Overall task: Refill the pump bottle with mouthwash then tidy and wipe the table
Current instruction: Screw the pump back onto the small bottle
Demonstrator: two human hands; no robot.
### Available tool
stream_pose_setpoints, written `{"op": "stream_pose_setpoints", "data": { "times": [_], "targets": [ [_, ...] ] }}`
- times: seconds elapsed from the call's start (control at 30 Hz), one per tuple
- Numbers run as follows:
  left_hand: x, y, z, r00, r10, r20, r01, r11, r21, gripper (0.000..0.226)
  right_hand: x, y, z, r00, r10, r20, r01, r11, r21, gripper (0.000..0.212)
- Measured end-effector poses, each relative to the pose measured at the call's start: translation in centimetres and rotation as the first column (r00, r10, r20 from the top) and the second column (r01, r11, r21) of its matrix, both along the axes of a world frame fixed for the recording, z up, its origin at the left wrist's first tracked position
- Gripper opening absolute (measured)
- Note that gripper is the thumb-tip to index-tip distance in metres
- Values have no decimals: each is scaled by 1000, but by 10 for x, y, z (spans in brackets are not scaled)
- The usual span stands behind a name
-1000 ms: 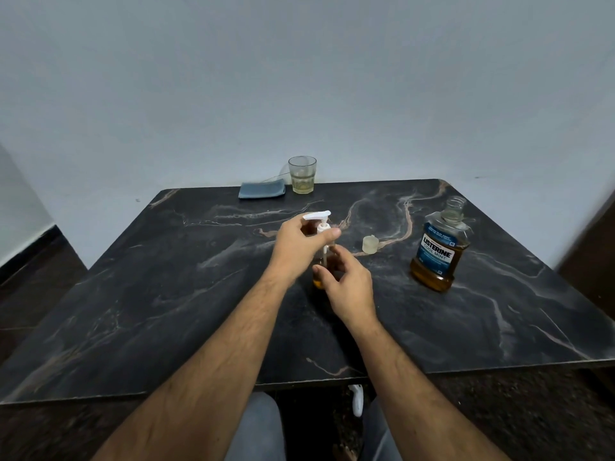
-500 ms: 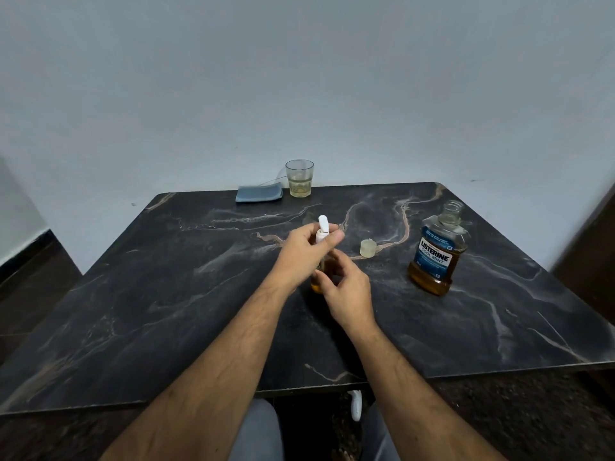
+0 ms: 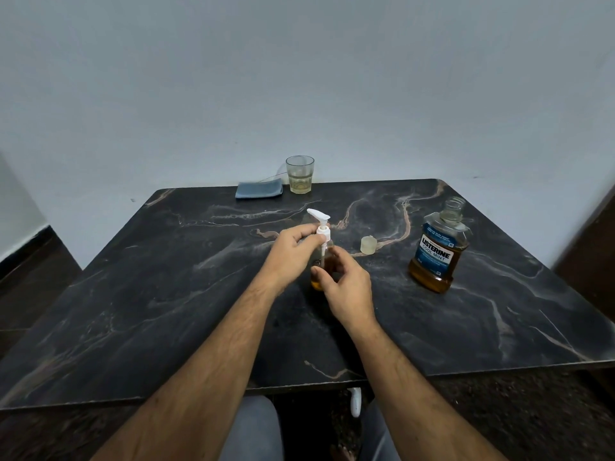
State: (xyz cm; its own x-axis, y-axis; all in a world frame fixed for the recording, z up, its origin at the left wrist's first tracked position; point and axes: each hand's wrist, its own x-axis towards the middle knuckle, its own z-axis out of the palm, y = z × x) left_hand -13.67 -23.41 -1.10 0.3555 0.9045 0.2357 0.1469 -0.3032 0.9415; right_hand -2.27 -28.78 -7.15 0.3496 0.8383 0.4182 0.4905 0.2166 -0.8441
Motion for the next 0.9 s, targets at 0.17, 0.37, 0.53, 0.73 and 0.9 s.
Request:
{"op": "stream_pose_setpoints", "data": {
  "times": [0.17,0.37,0.53,0.73,0.9],
  "targets": [
    [9,0,0,951,293,-102,-284,954,93,29,0,0,1,1000,-8,-14,8,1000,-4,43],
    [5,0,10,948,259,-186,-228,958,172,19,0,0,0,999,12,-53,-12,1000,-13,44],
    [-1,6,11,959,146,-243,-109,981,158,18,0,-1,1,996,29,-81,-30,999,-16,39],
    [6,-7,1,932,318,-177,-289,942,168,25,0,1,0,995,-15,-100,11,999,-42,40],
    [15,-13,1,899,402,-173,-366,907,205,28,2,3,-1,993,-21,-114,13,998,-63,33]
  ]
}}
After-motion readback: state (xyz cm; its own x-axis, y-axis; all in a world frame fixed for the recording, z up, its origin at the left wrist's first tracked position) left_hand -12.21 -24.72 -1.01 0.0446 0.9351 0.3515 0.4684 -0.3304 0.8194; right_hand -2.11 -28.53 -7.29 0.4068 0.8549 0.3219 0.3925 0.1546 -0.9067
